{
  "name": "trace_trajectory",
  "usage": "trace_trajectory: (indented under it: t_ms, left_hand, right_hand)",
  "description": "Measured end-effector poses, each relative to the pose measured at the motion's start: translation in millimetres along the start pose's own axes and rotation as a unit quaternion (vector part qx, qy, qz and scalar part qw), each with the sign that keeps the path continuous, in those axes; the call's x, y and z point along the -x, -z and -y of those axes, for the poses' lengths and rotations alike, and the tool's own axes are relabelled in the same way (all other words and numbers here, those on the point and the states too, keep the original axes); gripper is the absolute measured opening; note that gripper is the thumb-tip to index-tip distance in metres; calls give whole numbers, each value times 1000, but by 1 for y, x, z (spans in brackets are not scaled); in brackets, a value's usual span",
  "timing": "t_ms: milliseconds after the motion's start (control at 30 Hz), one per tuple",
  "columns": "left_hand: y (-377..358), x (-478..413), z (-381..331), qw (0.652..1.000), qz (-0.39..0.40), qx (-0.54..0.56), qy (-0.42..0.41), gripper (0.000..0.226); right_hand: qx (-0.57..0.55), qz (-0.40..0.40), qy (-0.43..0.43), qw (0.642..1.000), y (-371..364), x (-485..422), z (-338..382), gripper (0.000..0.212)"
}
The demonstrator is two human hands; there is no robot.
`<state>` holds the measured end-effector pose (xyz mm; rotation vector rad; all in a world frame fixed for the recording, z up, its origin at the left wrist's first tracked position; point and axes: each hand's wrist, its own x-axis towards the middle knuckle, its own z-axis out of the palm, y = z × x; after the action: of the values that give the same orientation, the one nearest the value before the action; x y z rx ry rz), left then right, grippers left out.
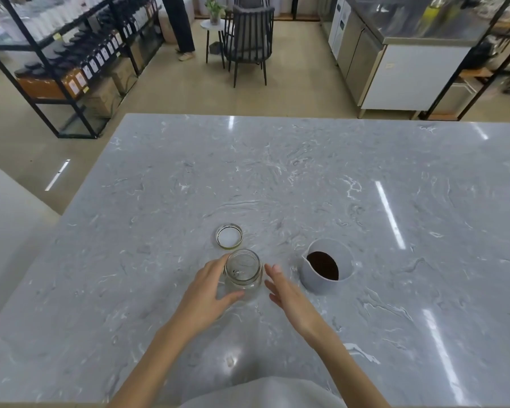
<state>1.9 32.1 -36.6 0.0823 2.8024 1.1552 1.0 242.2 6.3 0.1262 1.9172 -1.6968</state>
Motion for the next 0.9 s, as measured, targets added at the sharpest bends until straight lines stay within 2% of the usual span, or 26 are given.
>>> trace_trajectory:
  t_ms: [67, 133, 200, 267, 333, 367, 400, 500, 567, 700, 800, 900]
  left_hand:
    - [4, 2, -3, 1000, 11, 10, -7, 97]
    - [11, 5, -10, 999, 14, 24, -27, 105]
    - [20, 4, -22, 997, -2, 28, -70, 101]
    - [28, -1, -39, 994, -30, 27, -104, 92]
    - [32, -11, -59, 991, -44, 11, -124, 85]
    - [32, -19, -69, 990, -40, -5, -134, 83]
    - [29, -27, -79, 988, -32, -30, -145, 82]
    - [9, -58, -103, 973, 16, -151, -172, 84]
    - [-10, -75, -116, 957, 65, -215, -184, 89]
    - [-41, -93, -131, 930, 163, -265, -195, 101]
    - [-57, -95, -133, 940, 189, -221, -178, 101]
    - [-61, -96, -131, 953, 168, -187, -169, 86]
  right_hand:
    - [25, -13, 42, 999, 8, 5, 3, 56]
    - [46, -42, 111, 992, 17, 12, 9, 28]
    - [60, -104, 197, 973, 32, 21, 18, 29]
    - [100, -200, 267, 937, 53, 25, 25, 35]
    - [194, -287, 291, 892, 78, 21, 29, 33]
    - [247, -300, 273, 880, 91, 17, 30, 36]
    - [302, -286, 231, 880, 102, 12, 30, 51]
    - [411, -172, 89, 891, 127, -5, 19, 112]
    - [449, -130, 31, 884, 133, -13, 7, 131]
    - [312, -103, 37, 944, 137, -12, -10, 139]
    - [322, -89, 55, 941, 140, -7, -15, 134]
    - [320, -132, 83, 934, 142, -7, -19, 114]
